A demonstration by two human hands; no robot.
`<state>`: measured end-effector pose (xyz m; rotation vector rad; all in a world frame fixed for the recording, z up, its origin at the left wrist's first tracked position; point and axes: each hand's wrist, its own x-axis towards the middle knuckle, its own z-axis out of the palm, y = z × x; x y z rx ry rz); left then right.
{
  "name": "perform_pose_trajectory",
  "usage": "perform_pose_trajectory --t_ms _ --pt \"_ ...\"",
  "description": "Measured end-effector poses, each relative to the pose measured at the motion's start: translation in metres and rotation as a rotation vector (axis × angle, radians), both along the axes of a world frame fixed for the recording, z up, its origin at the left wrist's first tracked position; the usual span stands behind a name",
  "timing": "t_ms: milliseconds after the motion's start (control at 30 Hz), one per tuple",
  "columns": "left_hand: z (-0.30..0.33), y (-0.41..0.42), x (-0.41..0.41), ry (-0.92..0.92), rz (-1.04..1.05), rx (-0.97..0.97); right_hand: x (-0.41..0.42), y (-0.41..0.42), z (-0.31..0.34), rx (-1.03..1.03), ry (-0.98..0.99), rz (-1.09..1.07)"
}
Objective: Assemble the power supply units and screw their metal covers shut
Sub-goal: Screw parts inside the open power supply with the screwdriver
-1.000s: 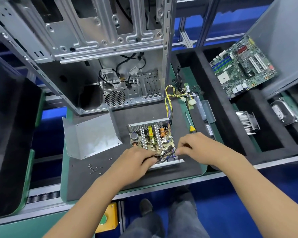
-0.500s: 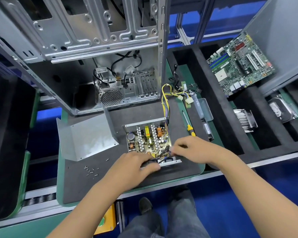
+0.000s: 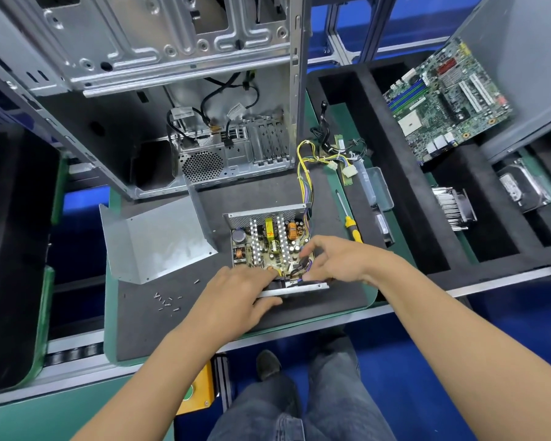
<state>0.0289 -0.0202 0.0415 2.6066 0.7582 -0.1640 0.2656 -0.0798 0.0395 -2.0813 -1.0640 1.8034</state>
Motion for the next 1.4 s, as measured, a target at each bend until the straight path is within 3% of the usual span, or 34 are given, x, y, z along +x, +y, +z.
perform_pose_trajectory --t_ms 200,433,633,767,1000,1100,1167,1300,1400 --pt "-0.005 -0.002 -0.002 -0.048 0.021 -0.034 -0.002 -0.001 -0.004 0.02 0.074 0.013" --pt "-0.005 -0.006 -0.002 -0.006 0.026 0.058 -0.005 0.0 -0.002 0.038 0.057 0.074" --pt "0.006 -0.015 0.012 -0.072 -0.103 0.188 -0.004 -0.015 -0.01 0.171 -0.062 -0.076" --pt "0.007 -0.021 0.041 0.005 -0.18 0.169 -0.007 -0.029 -0.018 0.278 -0.066 -0.151" --pt "-0.001 -0.009 0.052 0.019 -0.04 -0.053 0.01 -0.055 -0.005 0.276 0.319 -0.246" --pt "-0.004 -0.01 0.051 0.024 -0.059 -0.022 0.017 -0.056 0.003 0.362 0.173 -0.121" --pt "-0.006 -0.011 0.051 0.022 -0.063 0.003 0.017 -0.052 0.006 0.441 -0.087 0.0" --pt "-0.005 -0.01 0.051 0.026 -0.035 -0.01 0.009 -0.043 0.003 0.967 -0.722 0.378" --pt "-0.002 -0.011 0.055 0.031 0.005 -0.053 0.007 -0.038 -0.003 1.147 -0.892 0.507"
